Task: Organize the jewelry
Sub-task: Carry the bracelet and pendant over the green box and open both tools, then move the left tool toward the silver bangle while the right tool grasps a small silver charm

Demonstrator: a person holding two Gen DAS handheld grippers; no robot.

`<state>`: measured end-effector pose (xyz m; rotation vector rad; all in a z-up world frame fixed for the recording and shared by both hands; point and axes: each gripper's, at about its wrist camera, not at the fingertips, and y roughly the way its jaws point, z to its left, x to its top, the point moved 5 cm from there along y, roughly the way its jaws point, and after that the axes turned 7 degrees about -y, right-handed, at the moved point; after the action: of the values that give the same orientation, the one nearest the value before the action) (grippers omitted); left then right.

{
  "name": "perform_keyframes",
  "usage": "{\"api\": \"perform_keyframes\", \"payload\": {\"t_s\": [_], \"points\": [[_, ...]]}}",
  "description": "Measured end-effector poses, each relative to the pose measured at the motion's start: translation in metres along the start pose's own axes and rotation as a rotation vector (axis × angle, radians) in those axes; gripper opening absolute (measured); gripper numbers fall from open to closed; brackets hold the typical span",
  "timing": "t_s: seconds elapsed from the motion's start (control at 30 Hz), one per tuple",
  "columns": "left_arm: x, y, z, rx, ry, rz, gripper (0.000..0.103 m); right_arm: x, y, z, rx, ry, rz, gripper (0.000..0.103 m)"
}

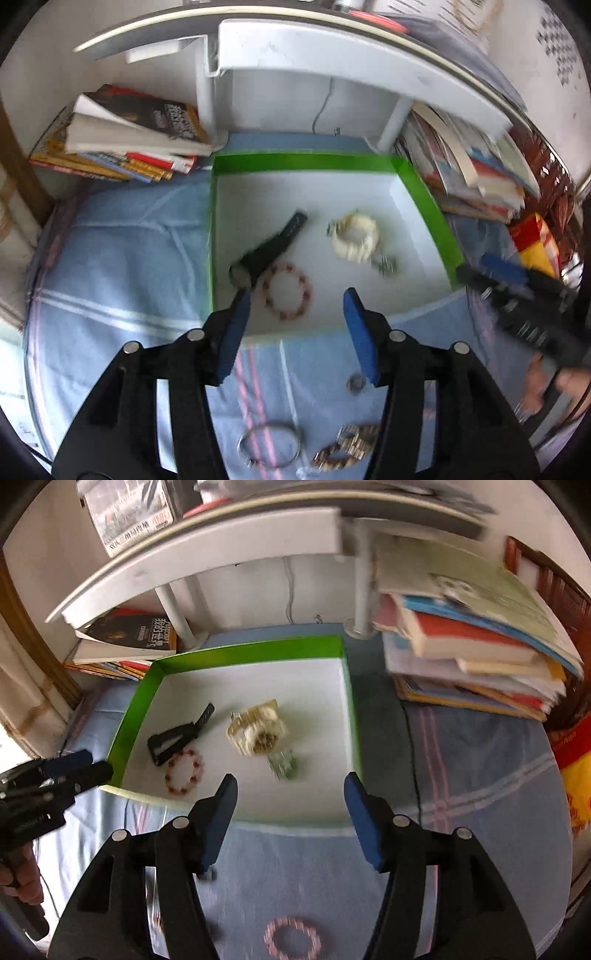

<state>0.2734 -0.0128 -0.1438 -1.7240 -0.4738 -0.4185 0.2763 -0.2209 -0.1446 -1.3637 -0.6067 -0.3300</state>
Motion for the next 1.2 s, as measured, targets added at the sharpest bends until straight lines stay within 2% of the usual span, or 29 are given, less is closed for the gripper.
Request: {"api": "perform_keyframes", "payload": {"t_s": [0.1,0.2,0.3,0.4,0.7,0.77,0.93,0.97,1.03,1.1,1.2], "points": [[-0.044,-0.007,-0.001,-0.003,0.047,0.050,0.055,-0.037,-0.006,-0.003,-0.023,0.003,0.057,0.059],[-0.086,-0.007,0.002,-0.016,0.043,0.118,0.055,-0.079,-0.001,-0.006,-0.037,0.026,0.145,0.056],[-0.115,-0.002,0.000,-0.054,0.011,0.178,0.055,-0.113,0.003,-0.003,-0.045,0.046,0.210,0.053],[-0.136,0.003,-0.004,-0.033,0.037,0.212,0.055,-0.131,0.002,0.004,-0.044,0.046,0.240,0.053],[-0.155,0.028,-0.003,0.094,0.095,0.226,0.060,-0.139,-0.010,0.035,0.003,-0.012,0.229,0.053],[-0.159,0.032,0.003,0.111,0.082,0.239,0.065,-0.140,-0.010,0.044,0.020,-0.028,0.230,0.053],[-0.161,0.026,0.021,0.139,0.029,0.242,0.066,-0.137,-0.007,0.061,0.080,-0.055,0.231,0.052],[-0.162,0.025,0.025,0.131,0.018,0.248,0.066,-0.136,-0.007,0.065,0.097,-0.066,0.229,0.048],[-0.166,0.022,0.028,0.120,-0.004,0.259,0.066,-0.135,-0.003,0.081,0.156,-0.095,0.241,0.033],[-0.171,0.018,0.034,0.116,-0.027,0.267,0.066,-0.134,0.002,0.098,0.203,-0.127,0.251,0.029],[-0.175,0.011,0.040,0.120,-0.043,0.262,0.068,-0.132,0.010,0.121,0.241,-0.179,0.260,0.028]]}}
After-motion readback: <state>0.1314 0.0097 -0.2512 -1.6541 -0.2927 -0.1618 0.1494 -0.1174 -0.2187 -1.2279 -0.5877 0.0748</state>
